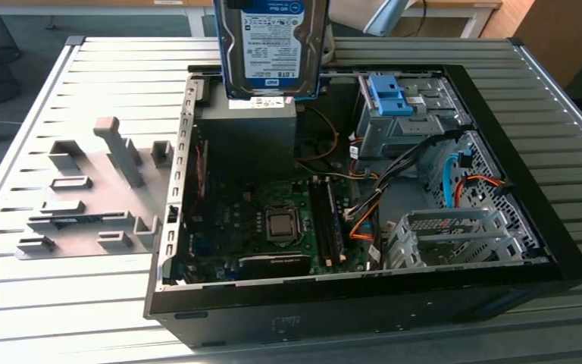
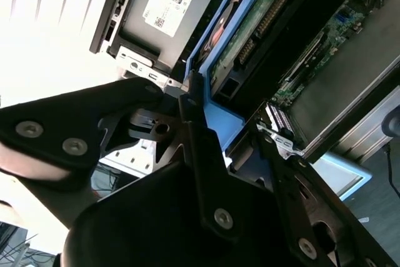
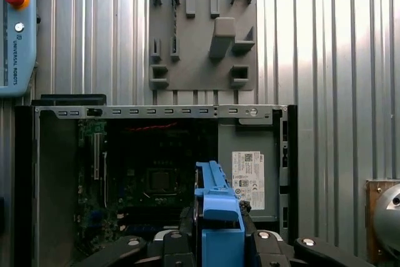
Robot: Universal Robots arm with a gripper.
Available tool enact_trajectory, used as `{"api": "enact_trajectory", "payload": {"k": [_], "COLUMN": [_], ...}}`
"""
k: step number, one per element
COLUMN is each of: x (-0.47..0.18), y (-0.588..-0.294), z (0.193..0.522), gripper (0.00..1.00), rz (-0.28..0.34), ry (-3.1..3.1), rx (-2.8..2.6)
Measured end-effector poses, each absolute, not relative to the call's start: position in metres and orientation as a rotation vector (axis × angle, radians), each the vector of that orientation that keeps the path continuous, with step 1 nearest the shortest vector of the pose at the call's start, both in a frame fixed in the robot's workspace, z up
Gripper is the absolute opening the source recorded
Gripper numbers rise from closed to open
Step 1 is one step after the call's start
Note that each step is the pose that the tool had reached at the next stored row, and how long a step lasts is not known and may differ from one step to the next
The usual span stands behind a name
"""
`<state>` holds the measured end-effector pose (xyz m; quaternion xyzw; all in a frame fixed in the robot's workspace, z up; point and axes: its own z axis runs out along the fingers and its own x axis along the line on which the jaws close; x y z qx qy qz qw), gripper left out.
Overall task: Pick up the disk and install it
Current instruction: 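Pick up the disk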
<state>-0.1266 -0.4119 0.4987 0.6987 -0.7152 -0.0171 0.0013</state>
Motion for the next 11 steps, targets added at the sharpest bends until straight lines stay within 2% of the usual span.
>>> {"api": "enact_trajectory", "payload": {"k": [11], "x": [-0.1265], "y": [-0.412], "z": [0.4988], "gripper": [0.37], "rz": [-0.053], "ry": [-2.245], "rx": [2.193]}}
